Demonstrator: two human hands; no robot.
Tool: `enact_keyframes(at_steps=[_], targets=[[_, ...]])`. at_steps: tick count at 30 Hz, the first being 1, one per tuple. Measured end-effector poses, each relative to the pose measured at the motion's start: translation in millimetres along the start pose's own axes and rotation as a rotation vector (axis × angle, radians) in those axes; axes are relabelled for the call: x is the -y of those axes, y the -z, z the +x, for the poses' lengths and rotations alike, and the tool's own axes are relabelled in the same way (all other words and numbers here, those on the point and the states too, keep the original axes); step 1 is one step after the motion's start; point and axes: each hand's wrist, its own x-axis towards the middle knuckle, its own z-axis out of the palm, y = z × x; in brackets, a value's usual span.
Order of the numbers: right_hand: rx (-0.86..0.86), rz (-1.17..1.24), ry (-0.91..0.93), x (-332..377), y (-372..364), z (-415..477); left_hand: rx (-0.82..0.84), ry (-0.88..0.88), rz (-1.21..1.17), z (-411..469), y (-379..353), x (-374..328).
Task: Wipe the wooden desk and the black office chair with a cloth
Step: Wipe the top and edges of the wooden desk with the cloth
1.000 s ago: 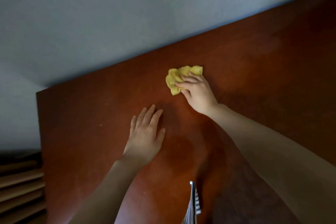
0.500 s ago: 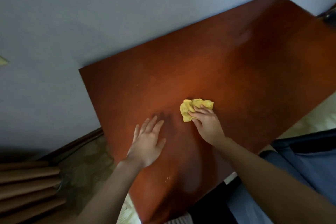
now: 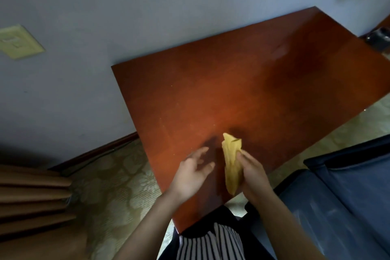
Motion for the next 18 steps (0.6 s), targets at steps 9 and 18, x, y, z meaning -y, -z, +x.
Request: enact_keyframes(at_steps=[9,18], targets=[[0.546,0.741,-0.129,109.2,-58.8,-36.7,-0.284,-0.004,-0.605,-12.0,55.8,-67.8],[0.796,0.323,0.102,134.4,-90.7,-22.1,-0.368,-0.083,-0.812,-1.9,91.8,-79.1]])
